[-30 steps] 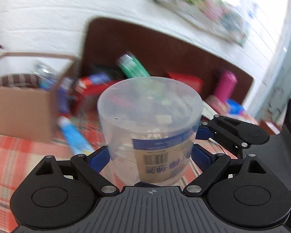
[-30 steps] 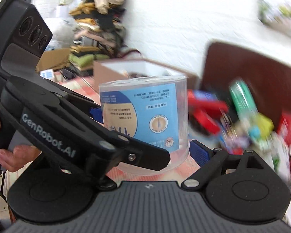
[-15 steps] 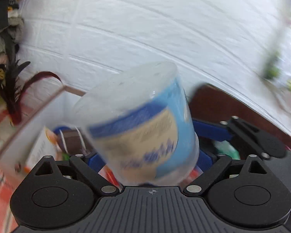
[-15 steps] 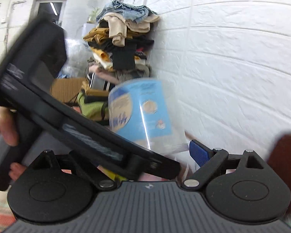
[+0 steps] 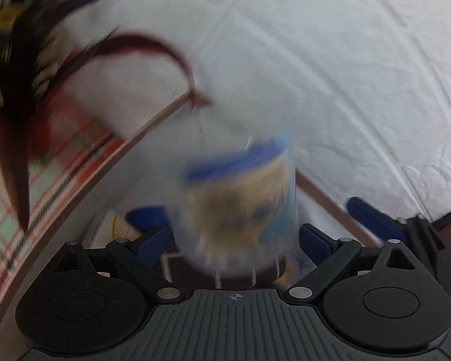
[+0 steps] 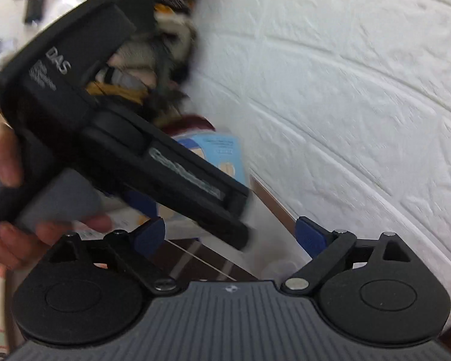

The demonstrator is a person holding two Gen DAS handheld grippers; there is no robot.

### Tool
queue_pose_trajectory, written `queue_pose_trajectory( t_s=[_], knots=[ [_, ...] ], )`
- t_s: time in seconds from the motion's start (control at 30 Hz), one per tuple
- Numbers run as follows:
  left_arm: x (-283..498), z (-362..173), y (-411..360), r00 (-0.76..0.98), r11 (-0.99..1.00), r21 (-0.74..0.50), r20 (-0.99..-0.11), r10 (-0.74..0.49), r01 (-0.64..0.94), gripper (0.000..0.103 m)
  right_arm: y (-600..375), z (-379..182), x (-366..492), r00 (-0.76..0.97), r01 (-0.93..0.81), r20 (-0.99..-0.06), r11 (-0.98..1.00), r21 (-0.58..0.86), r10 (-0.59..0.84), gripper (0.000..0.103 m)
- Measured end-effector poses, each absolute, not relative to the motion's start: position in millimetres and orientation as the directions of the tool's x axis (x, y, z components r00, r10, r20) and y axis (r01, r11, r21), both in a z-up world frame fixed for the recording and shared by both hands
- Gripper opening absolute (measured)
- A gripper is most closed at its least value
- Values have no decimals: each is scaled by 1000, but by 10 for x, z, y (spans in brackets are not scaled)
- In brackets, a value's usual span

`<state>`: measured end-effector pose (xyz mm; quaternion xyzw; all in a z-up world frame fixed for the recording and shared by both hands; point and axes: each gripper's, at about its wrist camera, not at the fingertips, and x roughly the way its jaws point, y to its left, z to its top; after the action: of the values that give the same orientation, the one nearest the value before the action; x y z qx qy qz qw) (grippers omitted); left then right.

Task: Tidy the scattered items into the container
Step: 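Carry the cotton-swab tub into the cardboard box and open the left tool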

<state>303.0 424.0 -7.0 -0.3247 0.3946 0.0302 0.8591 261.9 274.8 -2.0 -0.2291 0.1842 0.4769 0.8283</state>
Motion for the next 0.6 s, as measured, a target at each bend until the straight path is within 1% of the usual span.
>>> queue_pose_trajectory(
  t_s=[0.03,0.1,0.2,0.23,0.33,0.43,0.5,0.53,0.6],
  knots=[
    [2979,-61,4258,692,790,-536,-691,-209,-297,99,2704,5,2606,473,-878,-514,436,-200,716,98],
    [2854,-4,4265,701,799,-533,-681,-209,-280,99,2608,44,2551,464,-884,-497,417,-210,733,100],
    [2636,123,4247,719,792,-543,-665,-204,-278,99,2505,28,2485,492,-869,-521,432,-242,697,100],
    [2554,183,4218,725,801,-530,-663,-187,-279,99,2468,27,2462,496,-866,-531,437,-244,687,100],
    [2272,395,4068,740,855,-438,-665,-101,-277,99,2328,68,2347,504,-859,-549,453,-237,667,100],
    [1931,624,3803,764,909,-341,-644,-40,-240,99,2130,181,2176,506,-854,-562,473,-219,654,100],
    [1680,760,3593,790,938,-281,-612,-15,-201,100,1946,302,2053,509,-844,-567,504,-183,647,101],
    [1561,806,3489,807,950,-256,-590,-7,-179,102,1855,370,2002,507,-839,-571,523,-153,646,101],
    [1252,863,3255,849,963,-231,-529,-6,-138,103,1592,499,1859,492,-830,-574,551,-84,654,101]
  ],
)
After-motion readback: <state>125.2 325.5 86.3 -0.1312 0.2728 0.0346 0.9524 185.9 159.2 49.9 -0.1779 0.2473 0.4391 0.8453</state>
